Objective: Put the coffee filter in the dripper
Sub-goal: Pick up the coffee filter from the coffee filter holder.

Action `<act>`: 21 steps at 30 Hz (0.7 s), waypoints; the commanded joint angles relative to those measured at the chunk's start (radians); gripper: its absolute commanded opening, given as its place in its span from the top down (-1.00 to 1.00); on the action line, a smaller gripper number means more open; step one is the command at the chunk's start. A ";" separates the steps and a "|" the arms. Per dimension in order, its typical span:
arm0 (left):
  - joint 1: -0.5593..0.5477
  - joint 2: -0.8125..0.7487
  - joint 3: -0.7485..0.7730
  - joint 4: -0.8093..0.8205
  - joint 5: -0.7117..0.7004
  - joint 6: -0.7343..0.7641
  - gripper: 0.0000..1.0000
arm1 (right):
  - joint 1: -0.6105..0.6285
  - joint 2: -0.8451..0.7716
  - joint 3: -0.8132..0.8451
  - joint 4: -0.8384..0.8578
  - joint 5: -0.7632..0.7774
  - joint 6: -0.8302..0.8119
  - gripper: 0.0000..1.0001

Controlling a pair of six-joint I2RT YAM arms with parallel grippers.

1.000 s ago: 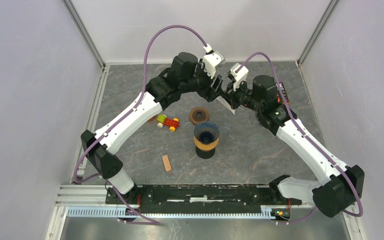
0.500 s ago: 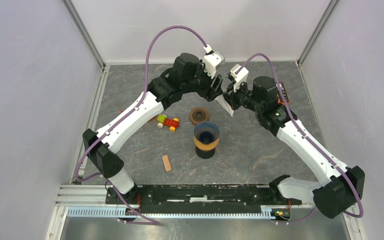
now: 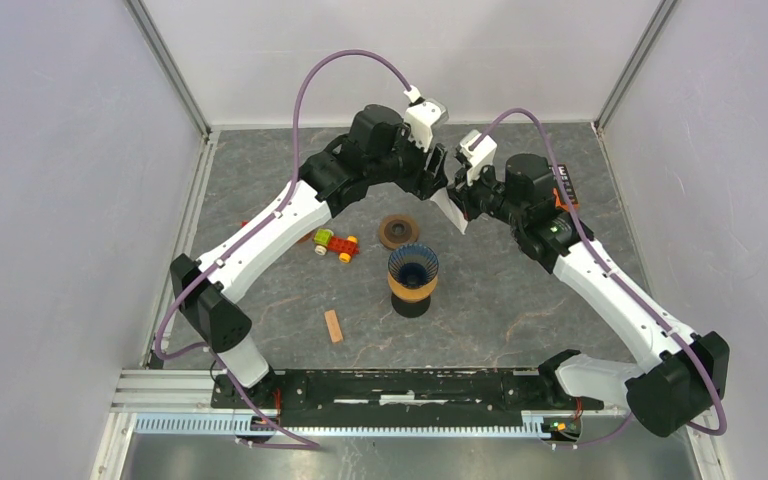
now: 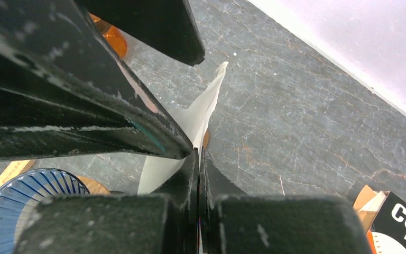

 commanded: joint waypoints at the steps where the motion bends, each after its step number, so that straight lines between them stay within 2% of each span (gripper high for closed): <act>1: 0.003 0.001 0.043 0.031 -0.013 -0.059 -0.35 | 0.005 -0.027 -0.013 0.030 0.022 -0.018 1.00; 8: 0.004 0.000 0.017 0.032 -0.044 -0.132 -0.35 | 0.015 -0.021 -0.013 0.027 0.059 -0.024 1.00; 21: 0.004 0.041 0.026 -0.004 -0.118 -0.338 -0.21 | 0.049 -0.004 0.010 0.015 0.154 -0.039 1.00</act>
